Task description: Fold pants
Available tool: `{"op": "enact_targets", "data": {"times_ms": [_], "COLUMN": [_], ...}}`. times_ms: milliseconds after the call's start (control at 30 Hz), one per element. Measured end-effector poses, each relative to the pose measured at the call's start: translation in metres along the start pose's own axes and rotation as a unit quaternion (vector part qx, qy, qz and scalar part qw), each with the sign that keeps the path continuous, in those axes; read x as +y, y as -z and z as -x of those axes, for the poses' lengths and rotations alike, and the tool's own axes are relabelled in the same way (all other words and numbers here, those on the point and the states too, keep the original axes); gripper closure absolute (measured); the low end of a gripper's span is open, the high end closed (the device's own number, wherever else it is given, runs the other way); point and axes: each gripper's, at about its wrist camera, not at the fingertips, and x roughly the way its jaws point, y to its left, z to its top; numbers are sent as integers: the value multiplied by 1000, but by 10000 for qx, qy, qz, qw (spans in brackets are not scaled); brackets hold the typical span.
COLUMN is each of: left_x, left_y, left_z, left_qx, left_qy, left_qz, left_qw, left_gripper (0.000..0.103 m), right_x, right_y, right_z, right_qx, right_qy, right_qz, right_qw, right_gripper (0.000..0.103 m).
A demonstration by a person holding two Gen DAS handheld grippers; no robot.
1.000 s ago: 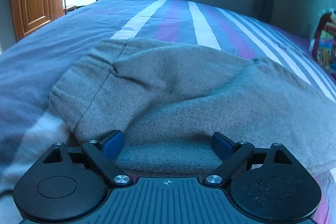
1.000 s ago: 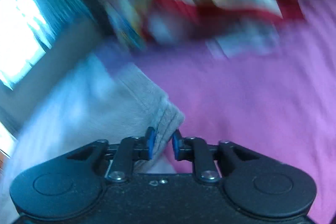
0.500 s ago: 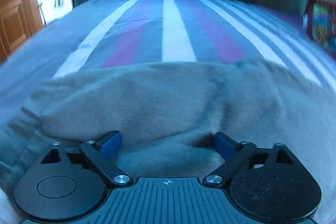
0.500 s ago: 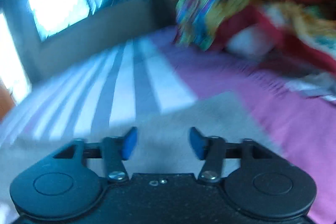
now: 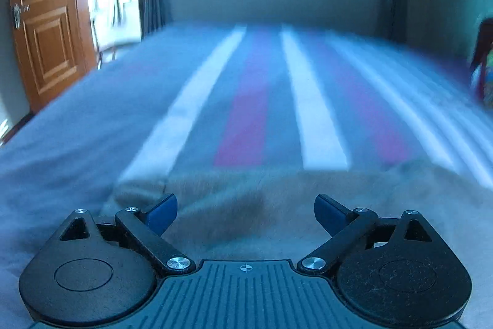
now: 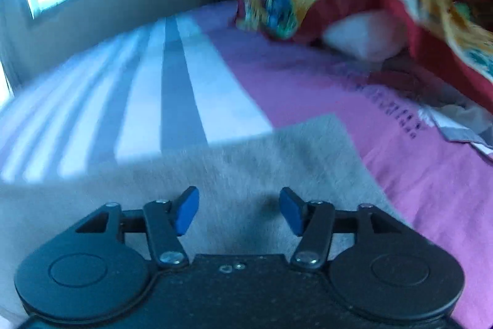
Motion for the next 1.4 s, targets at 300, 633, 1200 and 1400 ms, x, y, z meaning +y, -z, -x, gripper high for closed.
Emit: {"op": "enact_targets", "data": {"times_ms": [300,633,1200,1400], "left_x": [37,59,64,86], "left_y": [38,87,96,109], "left_z": [34,34,39,76], "left_qx": [74,384,500,92], "left_qy": [-398,203,31,-198], "left_qz": [602,1173,1358,1247], "left_qw": [9974,9921,9895,9920], "left_gripper": [8,8,0,0], "right_x": [-52,-129,-120,-107], "right_y": [8,57,49,41], "right_z": [42,55,21,30], "right_qx": [-429,-138,23,129], "right_qy": [-52,-841,-358,-180], "right_qz": [-905,-3216,-2921,-2554], "right_qw": [9950,9430,9557,9666], "right_gripper": [46,46,87,87]}}
